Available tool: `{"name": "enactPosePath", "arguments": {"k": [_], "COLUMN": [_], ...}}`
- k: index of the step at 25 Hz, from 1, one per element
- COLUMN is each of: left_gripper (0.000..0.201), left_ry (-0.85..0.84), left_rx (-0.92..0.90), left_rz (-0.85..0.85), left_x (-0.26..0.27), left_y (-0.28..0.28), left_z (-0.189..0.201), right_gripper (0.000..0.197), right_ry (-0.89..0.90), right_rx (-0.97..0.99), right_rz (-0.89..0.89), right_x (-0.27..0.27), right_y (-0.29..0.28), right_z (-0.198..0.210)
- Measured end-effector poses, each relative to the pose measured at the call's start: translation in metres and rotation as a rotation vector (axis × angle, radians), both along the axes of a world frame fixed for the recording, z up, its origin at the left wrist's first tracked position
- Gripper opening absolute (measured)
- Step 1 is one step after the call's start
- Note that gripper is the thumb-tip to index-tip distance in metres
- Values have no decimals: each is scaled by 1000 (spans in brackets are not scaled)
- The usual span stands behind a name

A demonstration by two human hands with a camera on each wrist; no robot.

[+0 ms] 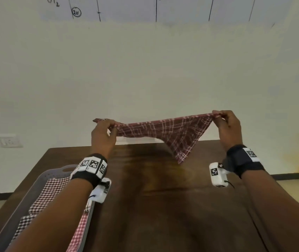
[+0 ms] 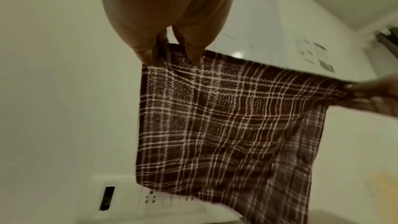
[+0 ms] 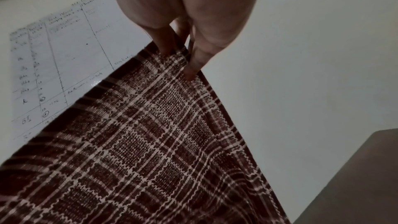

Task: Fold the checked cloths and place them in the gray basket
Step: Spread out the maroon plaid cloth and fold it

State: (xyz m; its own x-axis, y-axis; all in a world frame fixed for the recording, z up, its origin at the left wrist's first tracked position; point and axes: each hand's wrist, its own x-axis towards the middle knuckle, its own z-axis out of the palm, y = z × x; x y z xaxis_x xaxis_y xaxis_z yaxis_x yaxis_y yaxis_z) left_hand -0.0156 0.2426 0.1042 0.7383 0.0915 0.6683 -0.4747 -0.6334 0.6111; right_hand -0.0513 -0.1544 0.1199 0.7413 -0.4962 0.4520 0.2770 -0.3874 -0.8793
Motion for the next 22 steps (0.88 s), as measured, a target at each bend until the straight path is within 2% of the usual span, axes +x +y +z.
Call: {"name": "enactPosePath", "arguments": {"k": [2,3,7,11,14,16,17,20,21,22], "left_gripper": [14,16,19,12,10,17,18,21,22,23], "left_ry": [30,98,492,573,581,596,628,794,811,818], "left_rx": [100,146,406,539,525,433,316,-314,-485,-581], "left_rz": [-4,-5,-56,-123,-174,-241,-288,-355,-344,-291], "left_x": [-25,-39,-94,-127,-143,-149,-150,-144,-136,-123], "left_y": [9,11,13,22,32,39,41,38,31,24], "left_z": [-20,-28,-67,-109,-132,-138,-138,-124,-118,-116], "right_gripper": [19,19,9,6,9,14,17,22,20,15], "right_ry": [31,62,236,321,331,344,341,328,318,330], "right_rx": [-3,-10,-31,-58,-5,9,27,100,111,129], "right_rz": [14,25,46,63,58,59,60,89,96,82], "right_x": [-26,-41,-105,-163,-194,-206,-206,-188,-176,-160], "right_y": [-9,-13,-23,-28,-32,-34,-39,-46,-45,-42], "right_z": [-16,-28,-92,-151,-170,-172,-174,-159,-152,-146]}}
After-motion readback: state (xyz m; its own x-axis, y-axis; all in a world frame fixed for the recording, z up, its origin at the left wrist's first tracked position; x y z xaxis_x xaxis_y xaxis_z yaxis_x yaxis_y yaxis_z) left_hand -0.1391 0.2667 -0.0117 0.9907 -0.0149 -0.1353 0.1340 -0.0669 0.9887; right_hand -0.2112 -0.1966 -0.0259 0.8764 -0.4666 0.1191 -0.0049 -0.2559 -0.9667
